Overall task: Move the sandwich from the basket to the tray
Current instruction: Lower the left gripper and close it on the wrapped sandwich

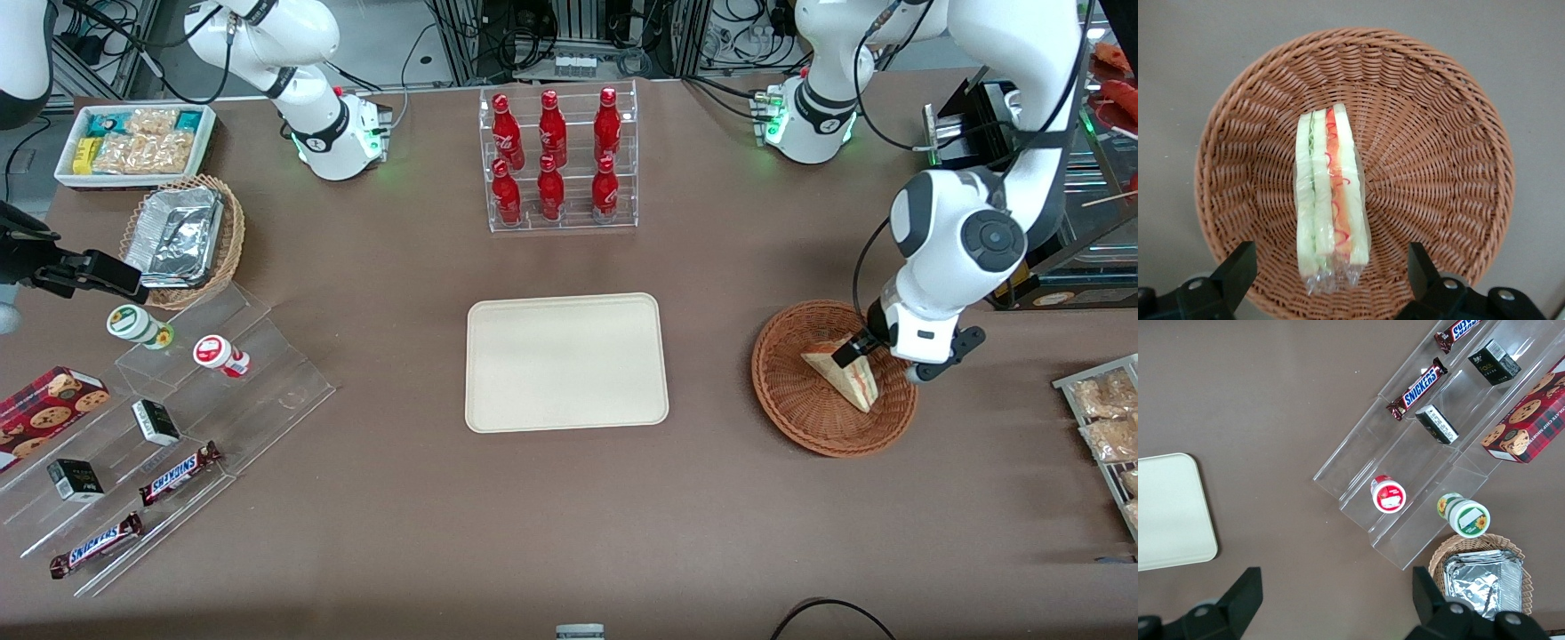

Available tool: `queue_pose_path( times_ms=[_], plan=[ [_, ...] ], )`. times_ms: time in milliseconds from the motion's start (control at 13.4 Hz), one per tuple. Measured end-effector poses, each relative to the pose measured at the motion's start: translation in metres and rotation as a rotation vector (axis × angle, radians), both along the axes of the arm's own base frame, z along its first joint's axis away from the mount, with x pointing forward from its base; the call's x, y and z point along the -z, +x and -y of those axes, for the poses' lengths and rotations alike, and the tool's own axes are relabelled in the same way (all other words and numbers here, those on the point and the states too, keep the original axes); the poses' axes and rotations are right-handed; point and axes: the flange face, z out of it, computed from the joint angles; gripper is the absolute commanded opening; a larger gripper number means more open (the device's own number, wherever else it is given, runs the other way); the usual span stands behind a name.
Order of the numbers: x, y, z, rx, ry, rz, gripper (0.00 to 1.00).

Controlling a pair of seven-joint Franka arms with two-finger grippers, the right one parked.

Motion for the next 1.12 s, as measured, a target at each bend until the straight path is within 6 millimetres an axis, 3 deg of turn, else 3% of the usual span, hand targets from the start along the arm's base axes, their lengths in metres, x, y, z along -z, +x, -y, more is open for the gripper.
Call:
queue_pose_path(
  times_ms=[224, 299, 449, 523, 897, 1047, 1121],
  plan=[
    [0.029, -0.003, 0.0, -0.001, -0.002, 0.0, 0.99],
    [0.037, -0.003, 0.0, -0.001, -0.002, 0.0, 0.9],
    [0.051, -0.004, 0.0, -0.002, -0.002, -0.008, 0.24],
    [0.055, -0.005, 0.0, -0.002, -0.002, -0.014, 0.0],
    [0.047, 0.0, 0.0, -0.002, -0.003, 0.002, 0.0],
    [0.02, 0.008, 0.004, 0.009, 0.002, 0.0, 0.0],
    [-0.002, 0.013, 0.01, 0.028, 0.013, -0.02, 0.0]
  ],
)
